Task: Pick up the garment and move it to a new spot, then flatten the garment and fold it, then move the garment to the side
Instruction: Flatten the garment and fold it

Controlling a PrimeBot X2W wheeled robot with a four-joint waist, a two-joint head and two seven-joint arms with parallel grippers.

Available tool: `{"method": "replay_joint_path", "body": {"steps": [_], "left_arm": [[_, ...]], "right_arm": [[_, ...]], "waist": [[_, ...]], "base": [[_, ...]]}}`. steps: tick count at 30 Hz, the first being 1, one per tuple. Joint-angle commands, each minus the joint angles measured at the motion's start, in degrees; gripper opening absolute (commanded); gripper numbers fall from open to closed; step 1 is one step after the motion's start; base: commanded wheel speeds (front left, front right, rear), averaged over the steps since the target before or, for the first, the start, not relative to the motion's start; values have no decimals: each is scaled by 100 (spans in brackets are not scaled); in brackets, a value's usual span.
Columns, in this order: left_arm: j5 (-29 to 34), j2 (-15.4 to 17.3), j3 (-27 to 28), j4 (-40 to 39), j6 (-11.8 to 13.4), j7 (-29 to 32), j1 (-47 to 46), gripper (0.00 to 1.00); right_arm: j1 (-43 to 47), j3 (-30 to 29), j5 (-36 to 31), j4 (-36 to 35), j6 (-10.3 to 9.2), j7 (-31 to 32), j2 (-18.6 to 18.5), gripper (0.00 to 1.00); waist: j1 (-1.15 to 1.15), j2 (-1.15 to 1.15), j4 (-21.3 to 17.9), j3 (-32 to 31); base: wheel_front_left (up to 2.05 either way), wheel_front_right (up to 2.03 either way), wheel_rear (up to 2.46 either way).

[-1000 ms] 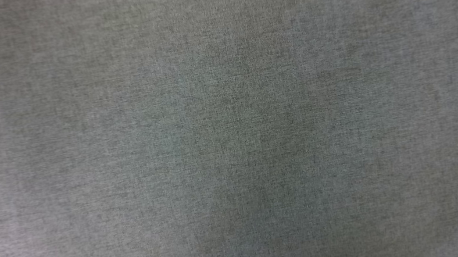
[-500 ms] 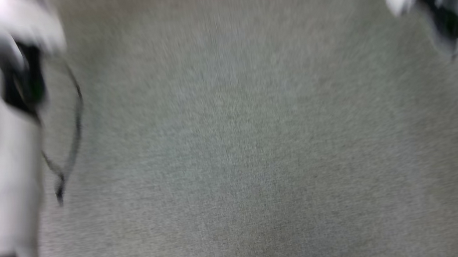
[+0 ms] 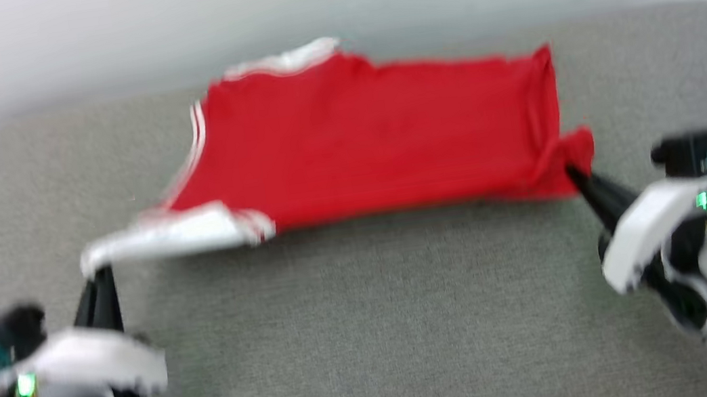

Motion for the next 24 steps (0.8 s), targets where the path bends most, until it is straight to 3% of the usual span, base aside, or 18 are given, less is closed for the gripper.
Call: {"method": "replay_joint_path", "body": {"steps": [1, 6, 15, 18, 24], "left_arm": [[-43, 7, 24, -131, 66, 9, 194, 0], [-99, 176, 191, -1275, 685, 212, 1687, 0], [-272, 301, 232, -2753, 1382, 761, 3267, 0], [-292, 314, 255, -3015, 1464, 803, 3413, 0], [-221, 247, 68, -2951, 1224, 803, 2745, 0]], "right_arm": [[177, -40, -2, -52, -6, -6, -61, 0], [1293, -302, -97, -563, -6, 55, -130, 0], [3240, -1468, -569, -1790, -7, 517, 77, 0], [3642, -1882, -820, -2297, -8, 852, 259, 0], [3685, -2394, -1359, -2994, -7, 1572, 635, 0]], "waist": [[2, 0, 24, -238], [2, 0, 81, -559], [2, 0, 257, -835], [2, 0, 249, -815], [2, 0, 228, -613]], "base": [[0, 0, 0], [0, 0, 0], [0, 0, 0], [0, 0, 0], [0, 0, 0]]}}
